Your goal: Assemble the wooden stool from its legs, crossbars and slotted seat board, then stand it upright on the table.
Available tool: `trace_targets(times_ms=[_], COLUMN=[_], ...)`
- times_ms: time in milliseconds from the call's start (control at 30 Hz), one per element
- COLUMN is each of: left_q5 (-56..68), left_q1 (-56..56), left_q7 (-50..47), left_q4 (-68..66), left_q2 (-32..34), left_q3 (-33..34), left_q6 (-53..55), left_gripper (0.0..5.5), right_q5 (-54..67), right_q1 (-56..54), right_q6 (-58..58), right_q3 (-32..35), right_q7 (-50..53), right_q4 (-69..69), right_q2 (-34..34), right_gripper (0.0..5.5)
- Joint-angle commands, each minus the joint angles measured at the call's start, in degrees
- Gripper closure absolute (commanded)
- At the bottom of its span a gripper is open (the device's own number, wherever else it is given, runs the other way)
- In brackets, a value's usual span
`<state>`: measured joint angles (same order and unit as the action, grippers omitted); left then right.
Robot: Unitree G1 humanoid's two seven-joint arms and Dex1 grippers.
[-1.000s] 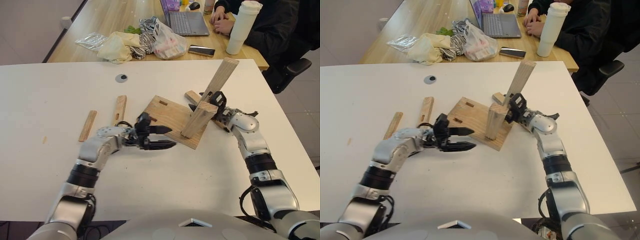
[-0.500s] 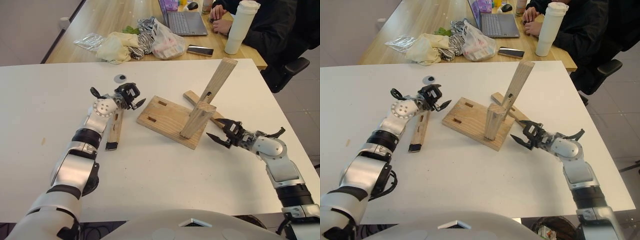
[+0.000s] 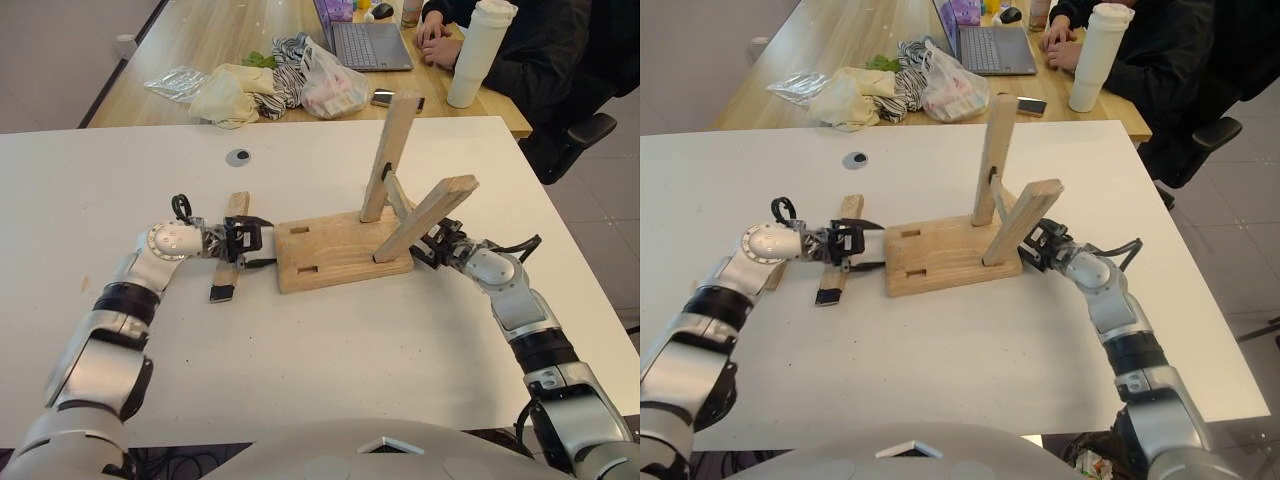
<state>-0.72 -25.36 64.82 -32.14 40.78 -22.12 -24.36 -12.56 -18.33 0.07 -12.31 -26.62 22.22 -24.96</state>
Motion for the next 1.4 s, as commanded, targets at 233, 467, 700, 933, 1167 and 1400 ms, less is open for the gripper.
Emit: trace_targets(times_ms=[233,467,700,933,1167,1400], left_q5=[2.9,16.0,-0.3,-1.2,1.1,6.2], left_q1=[4.7,-7.6,-11.9,-6.4,-4.1,-1.2], left_q7=[14.3,12.3,-11.6,1.7,6.1,-0.6], left_q4=[20.0,17.5,-10.1,-12.6,-10.0,-5.7], left_q2=[10.3,3.5,-9.9,-10.5,-10.6,-8.2], left_q3=[0.1,10.5,6.0,2.6,4.1,12.5], left_q6=[14.5,27.0,16.4,8.0,10.2,12.7], left_gripper=[1.81,1.81,1.81,1.81,1.81,1.81], right_q5=[-2.2,17.0,26.5,14.5,10.0,11.6], right_q1=[-6.1,15.0,26.3,19.0,5.1,8.1], right_q6=[-6.6,5.3,17.9,14.7,1.5,1.4], right_q3=[5.6,12.7,7.3,-3.6,-1.4,1.6], right_q7=[11.1,-10.5,-20.4,-12.4,-2.6,-5.1], right_q4=[2.7,-26.2,-40.5,-26.1,-6.1,-11.2], right_q2=[-2.5,-11.2,-12.2,-4.5,3.2,0.0], right_gripper=[2.21,2.21,2.21,2.21,2.21,2.21])
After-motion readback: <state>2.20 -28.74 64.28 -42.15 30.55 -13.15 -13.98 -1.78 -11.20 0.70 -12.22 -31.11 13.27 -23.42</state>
